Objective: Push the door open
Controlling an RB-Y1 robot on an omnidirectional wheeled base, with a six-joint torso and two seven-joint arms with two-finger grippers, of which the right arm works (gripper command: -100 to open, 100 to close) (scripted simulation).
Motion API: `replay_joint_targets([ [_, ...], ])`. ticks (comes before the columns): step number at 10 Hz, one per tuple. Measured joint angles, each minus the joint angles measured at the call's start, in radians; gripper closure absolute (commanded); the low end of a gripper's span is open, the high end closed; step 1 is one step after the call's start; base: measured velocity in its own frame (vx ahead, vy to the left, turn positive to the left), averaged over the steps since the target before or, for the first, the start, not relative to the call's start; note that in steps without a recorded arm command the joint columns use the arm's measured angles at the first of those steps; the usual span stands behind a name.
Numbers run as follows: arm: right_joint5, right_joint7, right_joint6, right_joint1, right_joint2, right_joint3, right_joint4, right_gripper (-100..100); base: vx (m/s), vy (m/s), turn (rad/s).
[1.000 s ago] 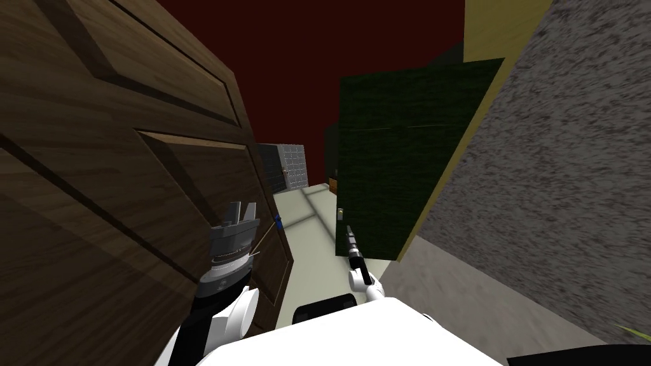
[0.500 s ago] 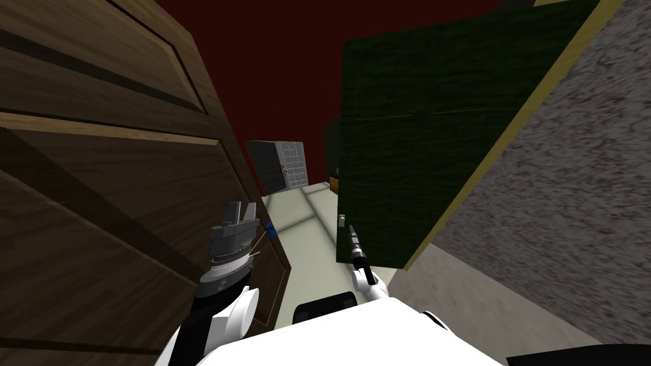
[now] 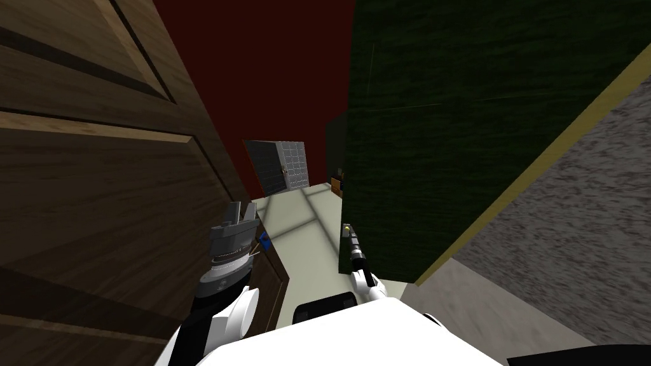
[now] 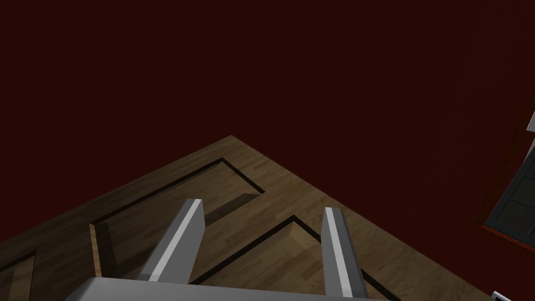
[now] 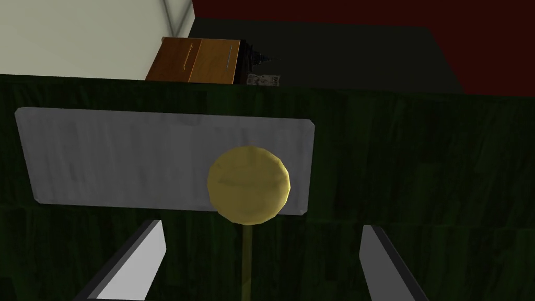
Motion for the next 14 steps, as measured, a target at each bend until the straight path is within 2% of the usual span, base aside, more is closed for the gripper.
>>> replay_joint_targets([
  [1, -0.001, 0.001, -0.004, 0.003, 0.012, 0.0, 0.0, -100, 0.089, -0.012, -0.002],
  [2, -0.001, 0.001, -0.007, 0.003, 0.014, 0.0, 0.0, 100, -0.02, 0.007, 0.0],
  [7, 0.0, 0.002, -0.002, 0.003, 0.013, 0.0, 0.002, 100, -0.015, 0.002, 0.002],
  [8, 0.0, 0.002, -0.001, 0.004, 0.013, 0.0, 0.002, 100, 0.134, -0.042, -0.107],
  [9, -0.007, 0.004, -0.001, 0.002, 0.003, -0.006, 0.014, 100, 0.218, -0.034, -0.119],
  [10, -0.013, 0.019, 0.01, 0.02, 0.005, -0.013, -0.008, 100, 0.215, -0.008, -0.063],
  [11, -0.02, 0.027, 0.011, 0.013, 0.0, -0.022, -0.001, 100, 0.239, -0.039, -0.125],
  [12, -0.03, 0.029, -0.004, -0.011, -0.012, -0.036, 0.029, -100, 0.094, -0.016, -0.241],
  [14, -0.047, 0.041, -0.002, -0.003, -0.023, 0.0, 0.014, -100, -0.073, 0.007, -0.145],
])
